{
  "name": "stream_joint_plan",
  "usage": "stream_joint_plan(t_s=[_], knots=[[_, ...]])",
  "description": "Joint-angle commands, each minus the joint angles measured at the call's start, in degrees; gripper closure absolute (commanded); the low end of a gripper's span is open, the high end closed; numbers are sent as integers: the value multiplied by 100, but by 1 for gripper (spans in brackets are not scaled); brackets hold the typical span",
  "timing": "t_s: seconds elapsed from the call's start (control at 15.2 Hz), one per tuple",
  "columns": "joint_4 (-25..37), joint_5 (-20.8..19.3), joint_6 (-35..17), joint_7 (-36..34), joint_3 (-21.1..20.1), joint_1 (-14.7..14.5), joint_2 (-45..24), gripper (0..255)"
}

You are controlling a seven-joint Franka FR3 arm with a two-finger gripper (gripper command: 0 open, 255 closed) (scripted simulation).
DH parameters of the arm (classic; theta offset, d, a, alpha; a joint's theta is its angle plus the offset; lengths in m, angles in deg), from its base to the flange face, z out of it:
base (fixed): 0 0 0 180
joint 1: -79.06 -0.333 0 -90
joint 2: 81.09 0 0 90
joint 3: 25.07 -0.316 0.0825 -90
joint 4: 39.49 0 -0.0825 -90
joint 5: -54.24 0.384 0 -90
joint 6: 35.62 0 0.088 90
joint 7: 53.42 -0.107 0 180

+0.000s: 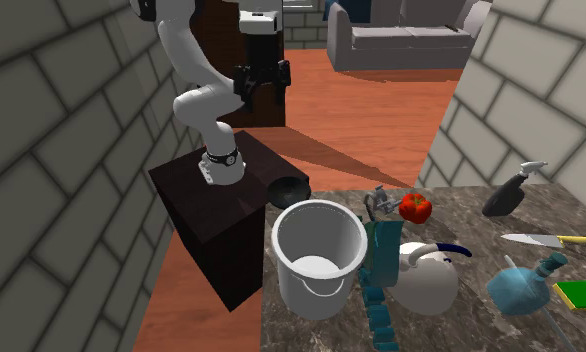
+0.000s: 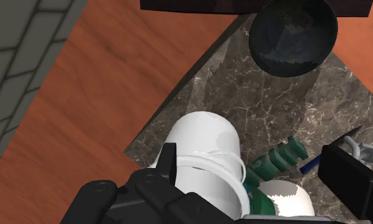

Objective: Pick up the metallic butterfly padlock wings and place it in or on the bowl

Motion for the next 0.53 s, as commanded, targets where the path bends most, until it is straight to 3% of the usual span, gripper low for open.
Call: stream_joint_plan(t_s=[0.0, 0.46], knots=[[0, 0, 0, 0, 0, 0, 0, 0], [-439, 289, -1068, -745, -570, -164, -664, 0]])
